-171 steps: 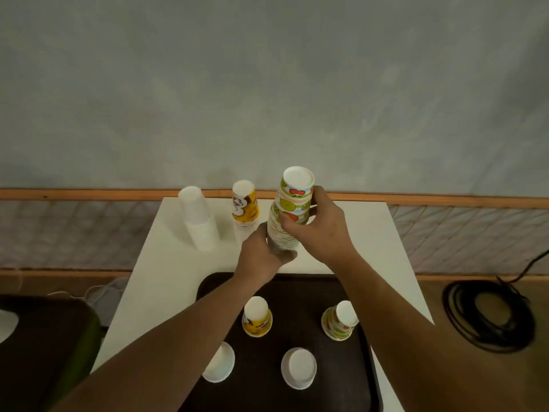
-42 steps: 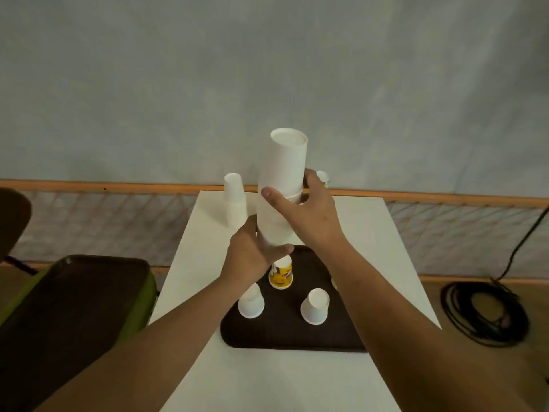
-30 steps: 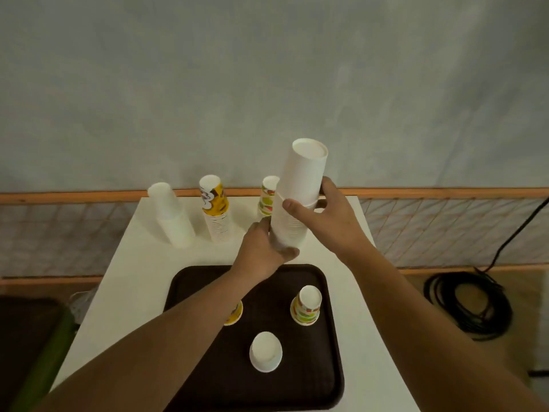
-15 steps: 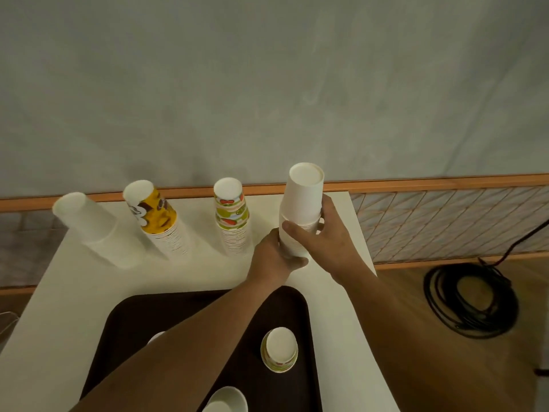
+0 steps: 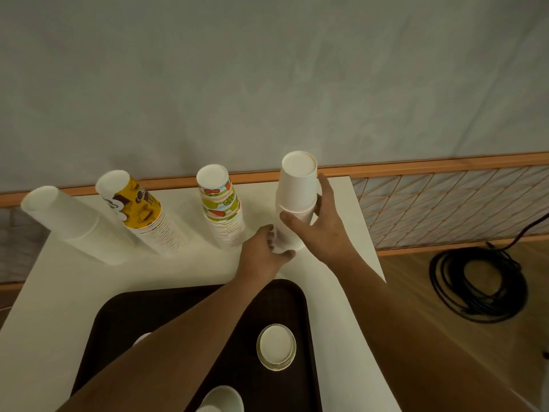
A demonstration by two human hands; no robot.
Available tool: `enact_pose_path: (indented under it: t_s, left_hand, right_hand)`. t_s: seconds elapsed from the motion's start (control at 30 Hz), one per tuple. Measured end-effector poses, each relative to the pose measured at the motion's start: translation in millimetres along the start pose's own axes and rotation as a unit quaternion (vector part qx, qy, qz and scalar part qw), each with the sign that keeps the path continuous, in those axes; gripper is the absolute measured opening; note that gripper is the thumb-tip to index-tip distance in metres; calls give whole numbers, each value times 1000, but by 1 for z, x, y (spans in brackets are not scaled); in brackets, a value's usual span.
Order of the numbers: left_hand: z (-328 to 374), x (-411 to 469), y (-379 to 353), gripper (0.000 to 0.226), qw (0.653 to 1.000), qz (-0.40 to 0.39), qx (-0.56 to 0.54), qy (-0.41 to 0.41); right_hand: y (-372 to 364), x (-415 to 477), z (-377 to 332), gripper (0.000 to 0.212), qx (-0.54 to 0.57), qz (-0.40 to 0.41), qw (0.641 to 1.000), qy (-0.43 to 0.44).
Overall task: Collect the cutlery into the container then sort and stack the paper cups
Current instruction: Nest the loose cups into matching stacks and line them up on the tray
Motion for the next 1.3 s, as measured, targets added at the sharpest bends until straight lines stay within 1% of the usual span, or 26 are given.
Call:
enact_pose_path:
  t_s: [0.07, 0.13, 0.2, 0.23, 0.27, 0.3, 0.33, 0.4, 0.43, 0.47, 0.5, 0.53, 0.6, 0.63, 0.7, 0.73, 0.8, 0.87, 0.9, 0.97, 1.0, 1.1, 1.3]
  left_hand:
    - [-9, -5, 11, 58, 999, -22, 24, 11]
    - [-16, -11, 26, 43, 997, -58, 47, 28]
    - [-22, -15, 43, 33, 992, -79, 98, 34]
    - [-24, -17, 52, 29, 988, -86, 120, 38]
    - [-27, -19, 59, 30, 985, -93, 135, 47]
    - [-30, -20, 66, 33, 983, -94, 144, 58]
    - [-33, -21, 74, 37, 982, -81, 157, 70]
    - [-39, -18, 89, 43, 976, -38, 198, 83]
    - [-42, -16, 95, 45, 973, -17, 210, 91]
    - [-47, -13, 99, 47, 973, 1, 207, 107]
    - [-50, -11, 101, 52, 975, 14, 185, 123]
    - [-55, -7, 100, 63, 979, 22, 150, 137]
    - [-61, 2, 96, 86, 986, 30, 83, 139]
    - [-64, 8, 94, 94, 989, 33, 59, 129]
    - [-67, 21, 89, 106, 993, 37, 54, 103]
    - [-67, 27, 86, 108, 993, 34, 74, 86]
    - [-66, 39, 78, 99, 987, 27, 152, 40]
    - [-65, 45, 70, 83, 977, 33, 210, 10]
    - [-65, 47, 68, 74, 978, 45, 202, 9]
    - [-65, 46, 66, 59, 989, 78, 123, 29]
    - [-65, 44, 65, 56, 991, 91, 84, 41]
    - [-64, 36, 66, 59, 994, 97, 24, 46]
    - [-48, 11, 86, 76, 992, 118, -48, 7]
  right_hand:
    - [1, -7, -2, 113, -2, 31, 999, -14]
    - [4, -19, -9, 105, -20, 112, 994, 6]
    - [8, -33, -24, 85, -47, 205, 976, 50]
    - [9, -40, -33, 73, -57, 239, 966, 79]
    - [9, -45, -43, 61, -63, 258, 957, 116]
    - [7, -51, -52, 50, -65, 259, 951, 157]
    - [2, -55, -62, 41, -64, 243, 947, 198]
    - [-14, -59, -78, 28, -57, 170, 952, 249]
    - [-24, -58, -83, 27, -56, 128, 959, 247]
    - [-34, -55, -85, 30, -58, 87, 969, 226]
    - [-45, -51, -86, 38, -67, 52, 977, 197]
    - [-55, -46, -84, 50, -83, 24, 982, 169]
    - [-74, -35, -76, 76, -123, -10, 984, 128]
    - [-82, -29, -73, 86, -139, -18, 983, 115]
    - [-96, -18, -67, 96, -159, -25, 983, 89]
    - [-101, -12, -64, 98, -163, -29, 983, 75]
    - [-109, -1, -57, 96, -155, -38, 986, 51]
    - [-113, 7, -50, 85, -142, -53, 988, 34]
    - [-115, 9, -46, 78, -135, -62, 989, 26]
    - [-116, 11, -40, 68, -119, -76, 990, 19]
    - [-116, 10, -38, 65, -112, -77, 991, 19]
    - [-112, 5, -39, 64, -100, -62, 993, 30]
    - [-102, -14, -74, 62, -96, -34, 992, 68]
Point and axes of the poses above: each hand's wrist, its own x-axis towards the middle knuckle, its own y-axis out of the back of the hand, z = x × y, the point moved 3 cm from there along x, towards the middle knuckle, and after that the axes turned 5 degrees about z, right-handed, at the moved point
